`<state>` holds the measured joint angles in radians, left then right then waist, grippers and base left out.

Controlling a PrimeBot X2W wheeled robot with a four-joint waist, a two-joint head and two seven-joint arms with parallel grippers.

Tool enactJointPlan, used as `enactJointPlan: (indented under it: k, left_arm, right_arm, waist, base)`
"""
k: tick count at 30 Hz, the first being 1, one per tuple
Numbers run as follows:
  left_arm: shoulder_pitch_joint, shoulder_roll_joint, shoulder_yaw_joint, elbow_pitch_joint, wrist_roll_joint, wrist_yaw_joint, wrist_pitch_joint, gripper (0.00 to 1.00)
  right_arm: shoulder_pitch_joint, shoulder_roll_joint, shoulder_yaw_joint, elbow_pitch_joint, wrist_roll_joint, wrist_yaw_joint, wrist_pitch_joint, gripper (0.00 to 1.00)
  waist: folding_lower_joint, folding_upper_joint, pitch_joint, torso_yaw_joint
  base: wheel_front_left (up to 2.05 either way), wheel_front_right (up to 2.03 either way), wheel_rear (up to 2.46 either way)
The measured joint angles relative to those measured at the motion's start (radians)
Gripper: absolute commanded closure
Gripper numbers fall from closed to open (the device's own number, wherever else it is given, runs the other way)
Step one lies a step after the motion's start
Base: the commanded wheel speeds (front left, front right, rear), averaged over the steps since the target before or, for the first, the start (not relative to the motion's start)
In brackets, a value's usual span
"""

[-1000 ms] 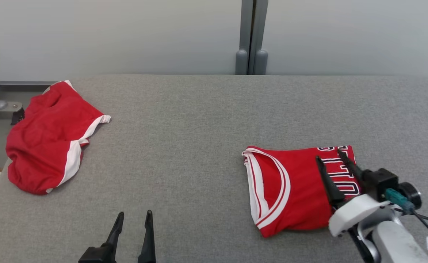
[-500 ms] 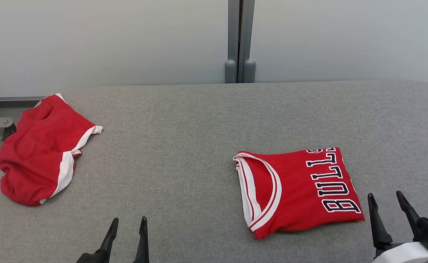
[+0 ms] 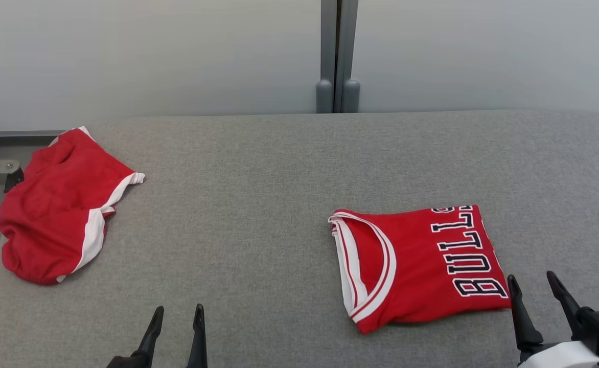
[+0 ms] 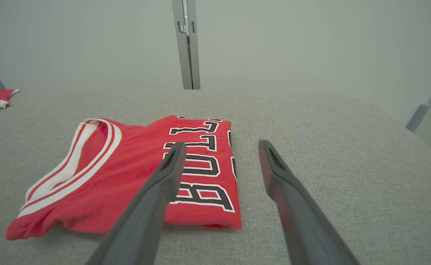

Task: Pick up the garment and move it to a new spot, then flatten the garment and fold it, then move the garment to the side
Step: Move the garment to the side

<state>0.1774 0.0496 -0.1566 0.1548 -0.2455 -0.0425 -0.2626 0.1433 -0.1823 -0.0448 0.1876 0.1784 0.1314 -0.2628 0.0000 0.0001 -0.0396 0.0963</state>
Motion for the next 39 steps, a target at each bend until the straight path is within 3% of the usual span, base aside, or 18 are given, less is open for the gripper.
enactJointPlan:
  k: [4,7,9,13,18,23,27,28,29,35,39]
  left_arm:
    - [0.0,0.0,0.0,-0.005,0.0,0.0,0.0,0.0]
    - [-0.001,0.0,0.001,-0.011,0.0,-0.002,0.0,0.0]
    - [-0.003,0.0,0.0,-0.011,0.0,-0.005,0.0,0.0]
    - [-0.026,0.0,-0.001,-0.014,0.002,-0.019,0.0,0.0]
    - [-0.079,0.0,-0.018,-0.004,0.006,-0.039,0.0,0.0]
    - [-0.11,0.0,-0.021,0.008,-0.004,-0.045,0.0,0.0]
    - [-0.118,0.0,-0.023,0.012,-0.004,-0.047,0.0,0.0]
    - [-0.121,0.0,-0.024,0.012,-0.004,-0.05,0.0,0.0]
    - [-0.125,0.0,-0.023,0.012,-0.004,-0.05,0.0,0.0]
    - [-0.152,0.0,-0.003,-0.01,0.002,-0.054,0.0,0.0]
    - [-0.186,0.0,0.021,-0.045,0.027,-0.065,0.0,0.0]
  right_arm:
    - [-0.014,0.008,-0.012,0.04,0.03,0.0,0.0,0.0]
    - [-0.069,-0.025,0.034,0.098,0.069,0.0,0.013,0.0]
    - [-0.151,-0.053,0.028,0.112,0.102,0.0,0.083,0.0]
    - [-0.311,-0.084,0.038,0.142,0.186,0.0,0.364,0.0]
    - [-0.434,-0.114,0.05,0.215,0.169,0.0,0.649,0.0]
    - [-0.479,-0.118,0.042,0.285,0.111,0.0,0.756,0.0]
    - [-0.497,-0.078,0.027,0.327,0.132,-0.001,0.82,0.0]
    - [-0.508,-0.077,0.026,0.327,0.144,-0.001,0.83,0.31]
    - [-0.515,-0.075,0.021,0.324,0.155,-0.001,0.826,1.0]
    - [-0.585,-0.076,0.02,0.288,0.167,0.0,0.73,1.0]
    - [-0.677,-0.083,-0.038,0.274,0.131,0.0,0.655,1.0]
  waist:
    - [0.0,0.0,0.004,0.008]
    - [0.0,0.0,0.016,0.009]
    - [0.0,0.0,0.026,0.006]
    - [0.0,0.0,0.063,0.002]
    - [0.0,0.0,0.127,0.004]
    - [0.0,0.0,0.175,0.025]
    - [0.0,0.0,0.202,0.048]
    - [0.0,0.0,0.209,0.052]
    - [0.0,0.0,0.215,0.055]
    - [0.0,0.0,0.253,0.038]
    - [0.0,0.0,0.286,-0.001]
  base:
    - [0.0,0.0,0.0]
    - [0.0,0.0,0.0]
    - [0.0,0.0,0.0]
    - [0.0,0.0,0.0]
    - [0.0,0.0,0.0]
    - [0.0,0.0,0.0]
    - [0.0,0.0,0.0]
    - [0.0,0.0,0.0]
    - [0.0,0.0,0.0]
    - [0.0,0.0,0.0]
    - [0.0,0.0,0.0]
